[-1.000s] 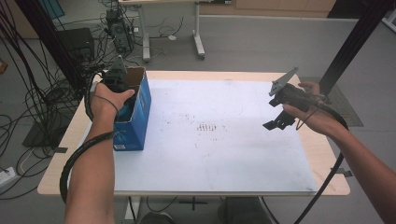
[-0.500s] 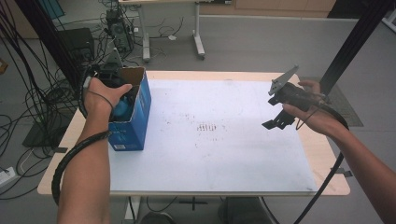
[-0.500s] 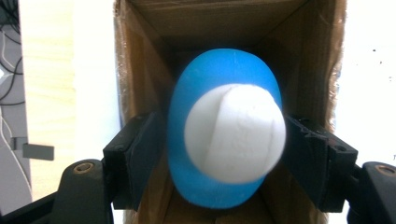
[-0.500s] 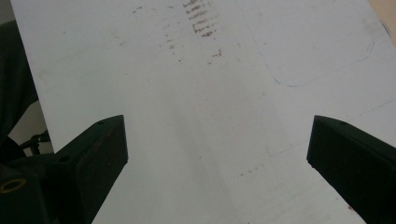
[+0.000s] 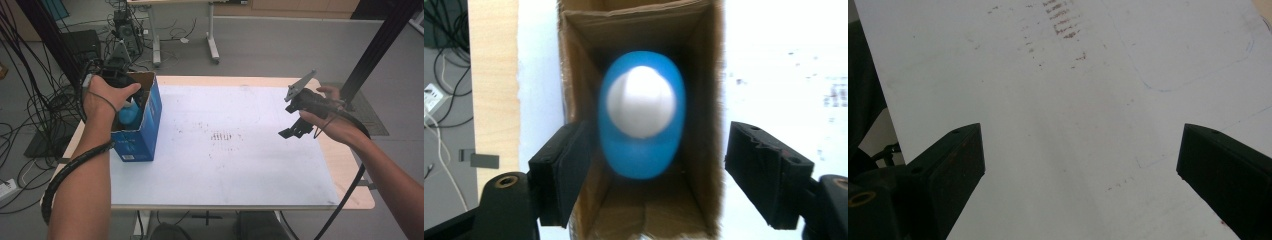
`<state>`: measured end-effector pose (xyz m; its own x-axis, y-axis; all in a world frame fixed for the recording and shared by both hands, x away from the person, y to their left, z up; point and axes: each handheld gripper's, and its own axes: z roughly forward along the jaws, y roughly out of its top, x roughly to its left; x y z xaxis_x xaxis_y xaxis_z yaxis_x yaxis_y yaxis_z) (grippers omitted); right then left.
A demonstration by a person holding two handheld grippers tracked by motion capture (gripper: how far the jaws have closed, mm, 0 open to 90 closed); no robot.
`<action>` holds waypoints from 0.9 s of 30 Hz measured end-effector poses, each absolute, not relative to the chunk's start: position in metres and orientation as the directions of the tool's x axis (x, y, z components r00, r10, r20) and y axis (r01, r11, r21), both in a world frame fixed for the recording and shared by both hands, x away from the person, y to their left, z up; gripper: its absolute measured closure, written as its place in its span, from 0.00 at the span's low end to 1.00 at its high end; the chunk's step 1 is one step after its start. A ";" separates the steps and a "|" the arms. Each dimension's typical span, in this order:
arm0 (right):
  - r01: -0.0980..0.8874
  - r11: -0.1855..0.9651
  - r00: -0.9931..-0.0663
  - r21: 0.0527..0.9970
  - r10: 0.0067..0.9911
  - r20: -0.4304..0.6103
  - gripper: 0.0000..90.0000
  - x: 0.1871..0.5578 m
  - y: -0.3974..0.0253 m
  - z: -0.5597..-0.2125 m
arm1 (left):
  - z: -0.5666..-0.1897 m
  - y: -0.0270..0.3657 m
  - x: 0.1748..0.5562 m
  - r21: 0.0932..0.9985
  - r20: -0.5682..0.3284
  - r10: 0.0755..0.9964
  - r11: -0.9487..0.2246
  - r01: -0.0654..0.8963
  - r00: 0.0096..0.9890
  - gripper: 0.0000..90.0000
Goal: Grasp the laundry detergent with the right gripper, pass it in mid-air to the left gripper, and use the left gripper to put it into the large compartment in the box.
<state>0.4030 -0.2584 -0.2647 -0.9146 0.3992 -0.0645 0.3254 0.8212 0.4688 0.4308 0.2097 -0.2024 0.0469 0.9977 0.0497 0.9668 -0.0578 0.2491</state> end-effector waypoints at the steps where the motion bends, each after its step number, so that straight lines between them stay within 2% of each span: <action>1: 0.328 0.822 -0.914 0.466 0.400 -0.063 0.06 0.404 -0.258 -0.265 | -0.200 0.207 0.430 0.253 0.052 0.997 -0.066 0.965 0.055 0.27; 10: 0.335 0.839 -0.915 0.429 0.398 -0.064 0.06 0.415 -0.250 -0.262 | -0.182 0.169 0.431 0.301 0.031 0.991 -0.134 0.944 0.131 0.22; 19: 0.349 0.847 -0.909 0.401 0.409 -0.073 0.06 0.430 -0.253 -0.259 | -0.178 0.116 0.438 0.317 0.005 0.970 -0.233 0.919 0.244 0.15; 22: 0.356 0.847 -0.907 0.396 0.415 -0.072 0.06 0.434 -0.255 -0.259 | -0.178 0.103 0.439 0.329 -0.017 0.966 -0.238 0.914 0.258 0.11; 27: 0.371 0.844 -0.900 0.387 0.429 -0.073 0.06 0.439 -0.256 -0.259 | -0.180 0.082 0.442 0.355 -0.041 0.956 -0.259 0.898 0.292 0.11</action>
<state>0.4392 -0.2555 -0.2594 -0.9002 0.4293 -0.0729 0.3711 0.8440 0.3873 0.4415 0.0824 -0.1801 0.2918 0.9556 -0.0413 0.8984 -0.2590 0.3547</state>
